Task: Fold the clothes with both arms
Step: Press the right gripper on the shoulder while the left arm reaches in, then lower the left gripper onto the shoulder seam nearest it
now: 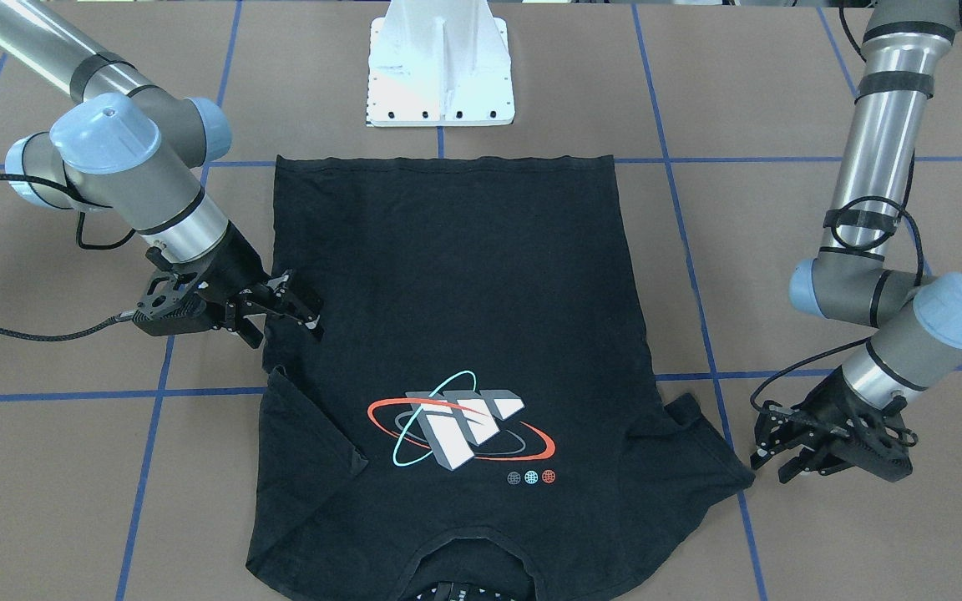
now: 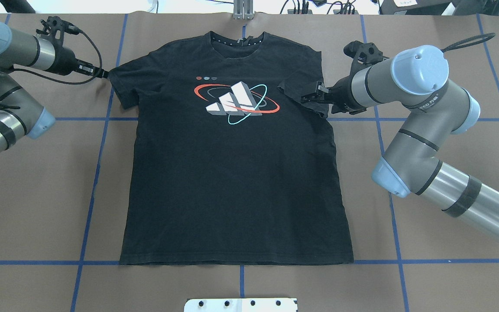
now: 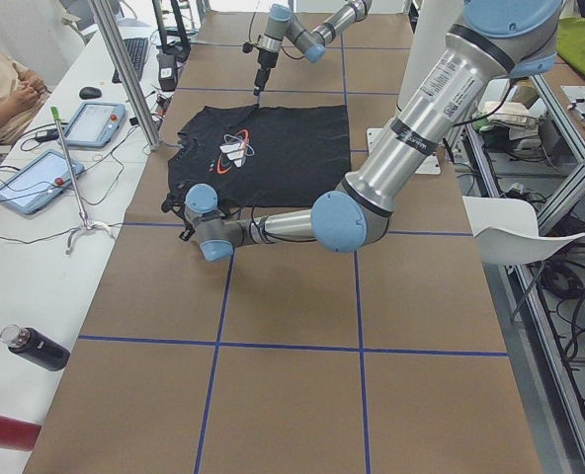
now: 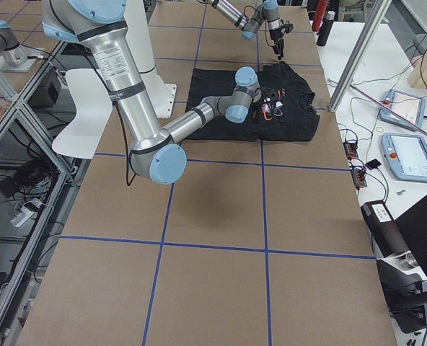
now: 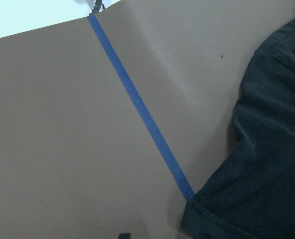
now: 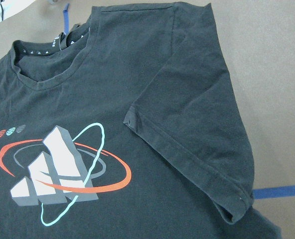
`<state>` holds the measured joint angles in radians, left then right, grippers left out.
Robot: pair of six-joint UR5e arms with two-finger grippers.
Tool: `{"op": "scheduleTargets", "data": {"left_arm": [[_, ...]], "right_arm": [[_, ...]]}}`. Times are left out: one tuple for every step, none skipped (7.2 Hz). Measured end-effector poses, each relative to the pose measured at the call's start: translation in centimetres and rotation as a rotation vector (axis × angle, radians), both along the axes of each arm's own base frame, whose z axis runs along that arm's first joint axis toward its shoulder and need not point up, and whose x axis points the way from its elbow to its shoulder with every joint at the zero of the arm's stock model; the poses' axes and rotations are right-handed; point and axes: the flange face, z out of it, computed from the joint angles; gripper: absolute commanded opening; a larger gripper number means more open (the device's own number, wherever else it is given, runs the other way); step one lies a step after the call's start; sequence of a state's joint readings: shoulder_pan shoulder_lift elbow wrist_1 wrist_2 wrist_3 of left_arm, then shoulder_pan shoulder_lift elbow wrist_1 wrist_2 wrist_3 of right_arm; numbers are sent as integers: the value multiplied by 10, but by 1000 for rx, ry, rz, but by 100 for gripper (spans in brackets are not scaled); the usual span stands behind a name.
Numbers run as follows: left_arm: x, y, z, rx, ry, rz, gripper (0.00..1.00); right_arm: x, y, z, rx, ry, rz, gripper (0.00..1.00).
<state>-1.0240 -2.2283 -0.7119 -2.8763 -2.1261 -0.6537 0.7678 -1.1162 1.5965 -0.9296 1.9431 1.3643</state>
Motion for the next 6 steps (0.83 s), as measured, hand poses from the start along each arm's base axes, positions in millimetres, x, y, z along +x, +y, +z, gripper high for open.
{"op": "scheduleTargets", "data": {"left_arm": [[9,-6,-5,3,-2,-8,42],[14,-9,-8,5,-6,-15,42],[16,-10,-9,6,-8,-18,42],[17,-10,-9,6,-8,-19,41],[18,-10,-9,6,-8,-18,41],[18,-10,-8,5,-8,-16,41]], "right_arm": [[0,0,0,0,0,-1,100],[-1,0,1,-1,1,-1,100],[-1,0,2,-1,3,-2,100],[-1,0,1,0,3,-2,100],[-1,0,0,1,1,-1,100],[-1,0,0,2,1,0,100]]}}
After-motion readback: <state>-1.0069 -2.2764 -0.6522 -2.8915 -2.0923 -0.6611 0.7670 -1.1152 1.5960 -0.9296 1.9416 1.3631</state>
